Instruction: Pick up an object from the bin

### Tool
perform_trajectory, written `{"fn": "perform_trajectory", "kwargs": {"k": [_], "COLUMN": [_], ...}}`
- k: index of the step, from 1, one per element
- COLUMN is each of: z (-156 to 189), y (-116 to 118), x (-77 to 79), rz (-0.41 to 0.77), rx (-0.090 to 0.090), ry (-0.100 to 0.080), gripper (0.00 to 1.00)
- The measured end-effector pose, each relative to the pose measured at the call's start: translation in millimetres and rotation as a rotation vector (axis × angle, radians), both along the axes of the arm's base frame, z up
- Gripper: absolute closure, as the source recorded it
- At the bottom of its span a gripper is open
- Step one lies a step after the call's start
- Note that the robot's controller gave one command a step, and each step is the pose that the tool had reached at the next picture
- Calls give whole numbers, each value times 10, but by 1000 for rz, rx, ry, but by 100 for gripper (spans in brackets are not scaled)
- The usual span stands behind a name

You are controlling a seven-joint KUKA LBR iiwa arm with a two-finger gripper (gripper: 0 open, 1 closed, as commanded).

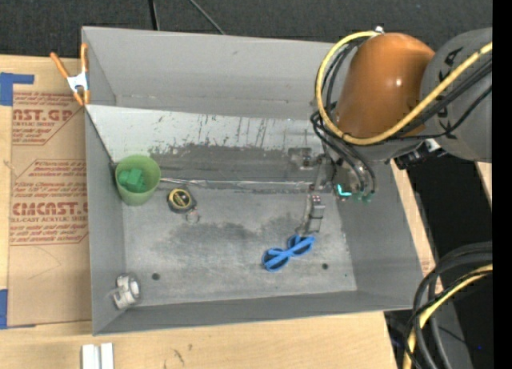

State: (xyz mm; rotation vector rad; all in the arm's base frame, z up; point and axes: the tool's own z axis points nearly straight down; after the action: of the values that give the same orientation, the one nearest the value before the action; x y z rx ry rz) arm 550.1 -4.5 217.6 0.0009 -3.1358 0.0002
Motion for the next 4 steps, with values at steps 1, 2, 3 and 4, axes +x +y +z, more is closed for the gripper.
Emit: {"fn": "perform_trajectory", "kwargs": {"k": [1,2,3,4], "z": [1134,-283,-1518,-1471], "y": [31,-257,-318,-318], "x": [-253,-399,-191,-176], "rz": [-75,-17,-62,-62], "rx": [1,0,1,1], "ry": [-17,1,0,-6], "gripper": [0,0,0,100]}}
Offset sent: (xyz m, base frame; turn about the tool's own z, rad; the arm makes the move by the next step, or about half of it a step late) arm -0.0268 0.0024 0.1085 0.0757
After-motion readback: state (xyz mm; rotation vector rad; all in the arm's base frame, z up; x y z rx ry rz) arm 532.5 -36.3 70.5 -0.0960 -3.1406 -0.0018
